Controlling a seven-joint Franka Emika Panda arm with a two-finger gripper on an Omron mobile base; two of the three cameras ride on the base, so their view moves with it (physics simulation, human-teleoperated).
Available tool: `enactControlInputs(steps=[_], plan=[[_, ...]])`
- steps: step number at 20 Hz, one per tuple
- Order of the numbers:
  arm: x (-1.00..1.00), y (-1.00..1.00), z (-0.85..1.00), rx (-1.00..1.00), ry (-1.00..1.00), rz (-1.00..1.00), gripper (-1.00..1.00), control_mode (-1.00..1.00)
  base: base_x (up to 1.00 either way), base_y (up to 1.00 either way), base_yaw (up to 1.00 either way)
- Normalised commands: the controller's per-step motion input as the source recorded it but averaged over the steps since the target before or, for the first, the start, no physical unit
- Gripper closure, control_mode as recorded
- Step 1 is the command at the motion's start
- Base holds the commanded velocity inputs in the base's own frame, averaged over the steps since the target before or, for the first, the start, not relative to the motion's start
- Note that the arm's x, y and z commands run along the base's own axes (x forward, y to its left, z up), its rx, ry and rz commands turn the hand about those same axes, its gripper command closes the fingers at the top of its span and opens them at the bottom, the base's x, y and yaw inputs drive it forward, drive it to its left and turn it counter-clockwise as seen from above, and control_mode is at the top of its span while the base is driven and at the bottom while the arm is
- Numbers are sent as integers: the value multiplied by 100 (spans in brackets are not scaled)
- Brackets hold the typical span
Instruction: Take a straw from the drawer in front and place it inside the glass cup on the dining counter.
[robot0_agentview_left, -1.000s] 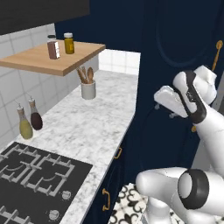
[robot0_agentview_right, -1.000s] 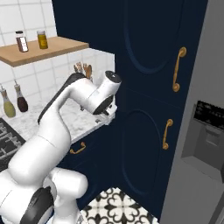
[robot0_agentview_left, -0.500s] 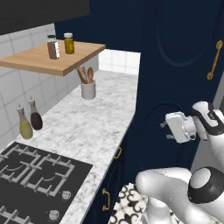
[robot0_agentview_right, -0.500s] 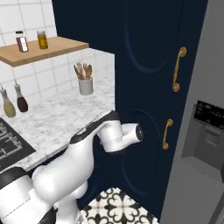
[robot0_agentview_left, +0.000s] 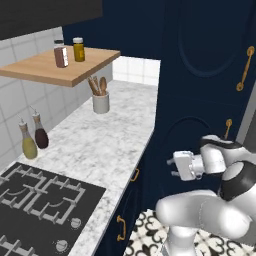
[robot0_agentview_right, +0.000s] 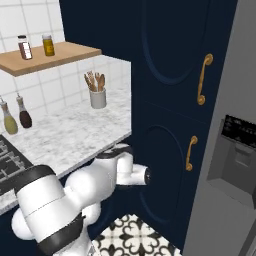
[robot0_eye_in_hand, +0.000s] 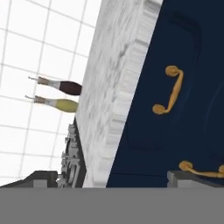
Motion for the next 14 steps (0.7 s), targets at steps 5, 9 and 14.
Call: enactControlInputs(steps=[5, 9, 14], plan=[[43, 41, -63, 5, -1, 12, -100, -100, 0, 0, 0], [38, 54, -46, 5, -3, 0, -100, -100, 0, 0, 0], [43, 32, -39, 8, -2, -1, -100, -100, 0, 0, 0]])
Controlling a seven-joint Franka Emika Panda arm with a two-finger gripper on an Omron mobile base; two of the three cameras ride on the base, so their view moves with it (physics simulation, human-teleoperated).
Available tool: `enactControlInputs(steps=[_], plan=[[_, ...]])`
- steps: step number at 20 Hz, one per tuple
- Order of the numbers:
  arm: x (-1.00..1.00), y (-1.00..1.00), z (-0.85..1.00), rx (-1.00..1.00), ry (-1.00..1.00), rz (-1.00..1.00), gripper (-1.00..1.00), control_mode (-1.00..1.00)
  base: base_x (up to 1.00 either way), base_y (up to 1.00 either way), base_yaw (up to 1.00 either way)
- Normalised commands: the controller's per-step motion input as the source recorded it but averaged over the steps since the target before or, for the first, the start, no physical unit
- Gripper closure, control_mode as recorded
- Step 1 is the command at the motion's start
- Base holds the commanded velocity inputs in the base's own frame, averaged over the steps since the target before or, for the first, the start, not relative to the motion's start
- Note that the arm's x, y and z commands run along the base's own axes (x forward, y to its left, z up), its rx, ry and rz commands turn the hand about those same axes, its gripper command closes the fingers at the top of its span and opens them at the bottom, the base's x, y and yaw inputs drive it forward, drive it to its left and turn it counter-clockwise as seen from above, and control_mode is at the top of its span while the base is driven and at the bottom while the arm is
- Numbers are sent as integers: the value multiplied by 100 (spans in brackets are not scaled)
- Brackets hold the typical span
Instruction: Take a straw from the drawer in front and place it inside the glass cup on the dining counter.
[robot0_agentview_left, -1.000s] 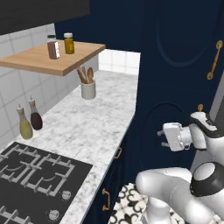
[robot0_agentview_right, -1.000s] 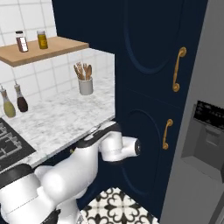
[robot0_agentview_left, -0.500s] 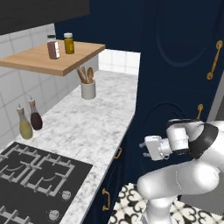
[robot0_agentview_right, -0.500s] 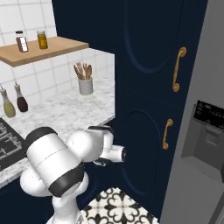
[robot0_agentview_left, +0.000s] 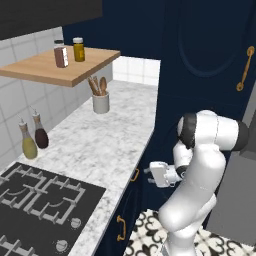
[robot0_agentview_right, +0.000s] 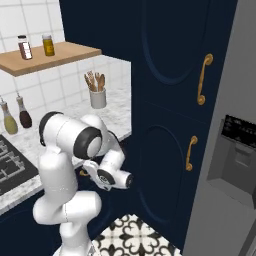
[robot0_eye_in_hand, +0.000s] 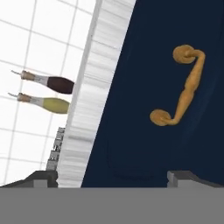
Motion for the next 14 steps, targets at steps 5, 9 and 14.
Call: enactControlInputs(steps=[5, 9, 14], plan=[[52, 3, -39, 7, 0, 0, -100, -100, 0, 0, 0], [56, 0, -42, 8, 0, 0, -100, -100, 0, 0, 0], [57, 10, -39, 4, 0, 0, -100, -100, 0, 0, 0]])
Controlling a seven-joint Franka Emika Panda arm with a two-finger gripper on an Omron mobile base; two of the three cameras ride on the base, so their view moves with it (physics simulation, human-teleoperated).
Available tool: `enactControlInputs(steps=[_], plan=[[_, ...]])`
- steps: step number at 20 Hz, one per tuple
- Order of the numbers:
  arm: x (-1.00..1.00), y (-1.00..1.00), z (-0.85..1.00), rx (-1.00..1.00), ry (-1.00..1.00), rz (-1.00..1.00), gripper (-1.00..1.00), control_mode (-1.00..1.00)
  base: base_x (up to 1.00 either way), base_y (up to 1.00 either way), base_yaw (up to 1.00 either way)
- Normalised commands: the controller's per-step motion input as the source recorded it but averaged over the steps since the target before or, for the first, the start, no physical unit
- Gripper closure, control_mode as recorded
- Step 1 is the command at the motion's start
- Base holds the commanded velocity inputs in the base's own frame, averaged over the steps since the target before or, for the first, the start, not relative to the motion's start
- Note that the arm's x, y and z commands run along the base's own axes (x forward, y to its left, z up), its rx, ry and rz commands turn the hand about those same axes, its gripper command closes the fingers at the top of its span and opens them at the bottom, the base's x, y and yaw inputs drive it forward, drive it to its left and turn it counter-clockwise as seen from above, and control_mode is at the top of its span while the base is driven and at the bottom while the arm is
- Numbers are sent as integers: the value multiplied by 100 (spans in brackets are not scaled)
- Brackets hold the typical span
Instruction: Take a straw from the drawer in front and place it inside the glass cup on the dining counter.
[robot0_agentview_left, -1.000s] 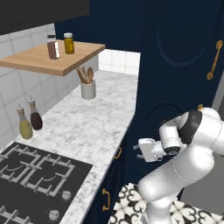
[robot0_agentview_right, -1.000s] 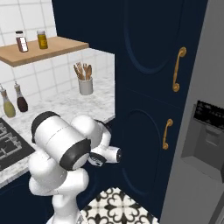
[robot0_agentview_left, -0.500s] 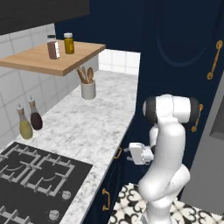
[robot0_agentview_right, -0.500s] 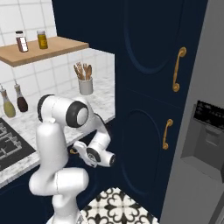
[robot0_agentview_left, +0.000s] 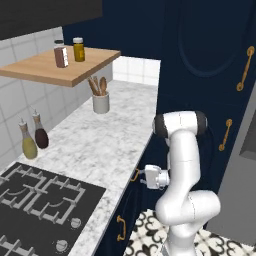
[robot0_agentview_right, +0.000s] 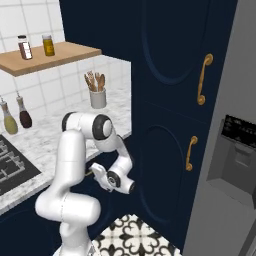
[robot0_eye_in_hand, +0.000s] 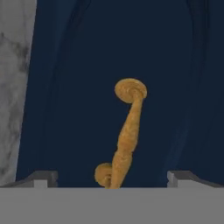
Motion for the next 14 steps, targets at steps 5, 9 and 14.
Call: enactControlInputs(steps=[5, 9, 14], plan=[[49, 22, -26, 0, 0, 0, -100, -100, 0, 0, 0], [26, 29, -8, 0, 0, 0, -100, -100, 0, 0, 0], [-1, 42, 0, -3, -1, -4, 100, -100, 0, 0, 0]])
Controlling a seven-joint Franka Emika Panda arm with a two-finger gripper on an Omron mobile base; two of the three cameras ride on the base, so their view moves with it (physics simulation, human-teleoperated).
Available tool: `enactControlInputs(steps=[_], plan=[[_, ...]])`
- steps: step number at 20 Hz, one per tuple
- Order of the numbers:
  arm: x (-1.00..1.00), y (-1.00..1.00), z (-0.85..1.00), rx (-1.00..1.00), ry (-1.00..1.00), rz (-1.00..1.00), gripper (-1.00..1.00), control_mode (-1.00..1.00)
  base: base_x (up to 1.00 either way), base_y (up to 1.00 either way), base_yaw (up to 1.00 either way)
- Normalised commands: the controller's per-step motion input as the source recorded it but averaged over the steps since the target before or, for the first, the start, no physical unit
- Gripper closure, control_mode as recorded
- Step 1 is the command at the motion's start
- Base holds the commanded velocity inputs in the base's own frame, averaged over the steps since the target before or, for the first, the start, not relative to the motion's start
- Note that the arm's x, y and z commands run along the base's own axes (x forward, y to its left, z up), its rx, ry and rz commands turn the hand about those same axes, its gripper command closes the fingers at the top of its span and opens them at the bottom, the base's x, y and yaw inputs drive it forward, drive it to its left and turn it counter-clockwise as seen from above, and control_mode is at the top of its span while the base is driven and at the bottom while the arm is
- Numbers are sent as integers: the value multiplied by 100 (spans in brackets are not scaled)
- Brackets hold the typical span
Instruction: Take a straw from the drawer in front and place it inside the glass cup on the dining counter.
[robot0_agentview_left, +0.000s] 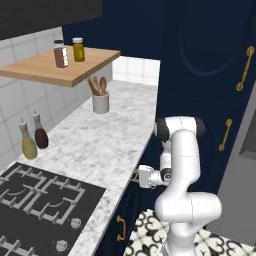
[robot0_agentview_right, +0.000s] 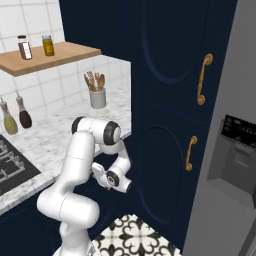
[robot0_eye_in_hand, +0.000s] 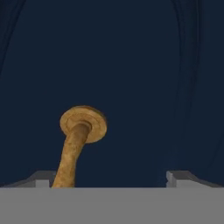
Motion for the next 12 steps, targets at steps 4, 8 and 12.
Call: enactControlInputs(steps=[4, 8, 12], plan=[[-3, 15, 0, -5, -1, -5, 100, -100, 0, 0, 0], [-39, -39, 0, 0, -1, -6, 100, -100, 0, 0, 0], [-60, -87, 0, 0, 0, -8, 100, -100, 0, 0, 0]])
